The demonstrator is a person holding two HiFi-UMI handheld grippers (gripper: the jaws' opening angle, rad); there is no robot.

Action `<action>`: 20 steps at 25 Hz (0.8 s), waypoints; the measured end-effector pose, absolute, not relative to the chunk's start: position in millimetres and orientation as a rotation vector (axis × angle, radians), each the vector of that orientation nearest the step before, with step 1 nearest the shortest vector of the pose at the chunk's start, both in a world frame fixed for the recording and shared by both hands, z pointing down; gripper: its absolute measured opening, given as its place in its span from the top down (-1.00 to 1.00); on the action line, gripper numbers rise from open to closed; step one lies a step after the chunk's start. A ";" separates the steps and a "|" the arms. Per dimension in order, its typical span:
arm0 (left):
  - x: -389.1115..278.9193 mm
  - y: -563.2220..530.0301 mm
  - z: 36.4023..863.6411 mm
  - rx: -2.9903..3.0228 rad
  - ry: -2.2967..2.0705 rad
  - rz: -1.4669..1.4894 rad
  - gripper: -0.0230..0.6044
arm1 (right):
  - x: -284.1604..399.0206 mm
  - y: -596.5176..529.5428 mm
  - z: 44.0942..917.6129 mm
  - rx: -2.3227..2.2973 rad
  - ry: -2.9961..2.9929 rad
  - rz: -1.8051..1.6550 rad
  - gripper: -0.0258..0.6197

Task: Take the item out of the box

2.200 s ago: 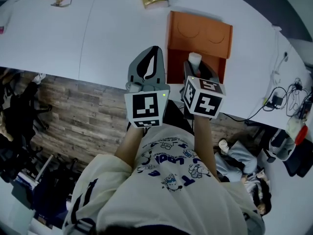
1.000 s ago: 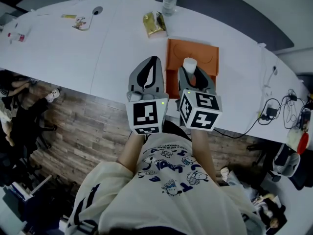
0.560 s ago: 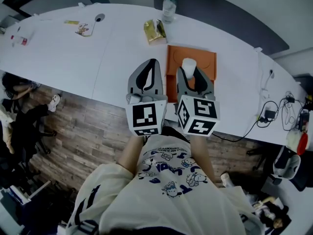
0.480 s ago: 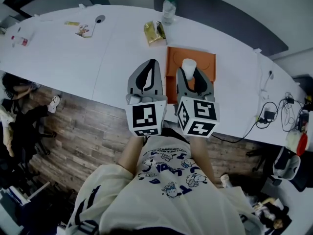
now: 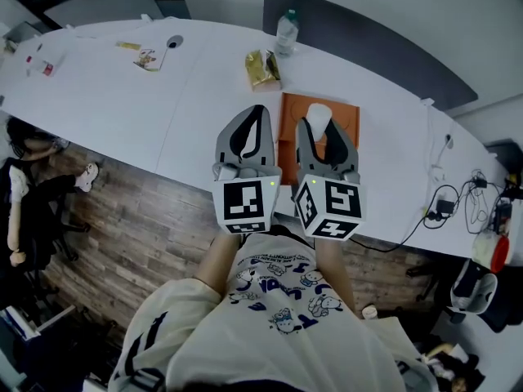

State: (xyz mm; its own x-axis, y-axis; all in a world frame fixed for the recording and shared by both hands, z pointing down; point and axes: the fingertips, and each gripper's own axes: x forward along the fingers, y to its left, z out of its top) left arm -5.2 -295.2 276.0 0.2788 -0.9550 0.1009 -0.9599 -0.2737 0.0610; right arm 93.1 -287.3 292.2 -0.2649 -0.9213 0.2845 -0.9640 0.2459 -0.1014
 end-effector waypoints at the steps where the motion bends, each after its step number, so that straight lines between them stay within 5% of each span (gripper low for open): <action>1: -5.8 -295.2 274.3 2.422 -1.827 0.063 0.86 | 93.0 -287.4 291.1 1.796 -2.350 0.377 0.33; 20: -18.5 -297.9 252.4 2.421 -1.898 0.032 0.86 | 82.3 -294.4 268.4 1.806 -2.431 0.265 0.33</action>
State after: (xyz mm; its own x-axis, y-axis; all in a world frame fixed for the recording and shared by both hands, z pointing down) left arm -18.5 -297.9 252.4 0.2397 -0.9692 0.0563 -0.9706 -0.2378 0.0387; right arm 82.3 -294.4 268.4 -0.2910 -0.9387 0.1848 -0.9565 0.2810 -0.0788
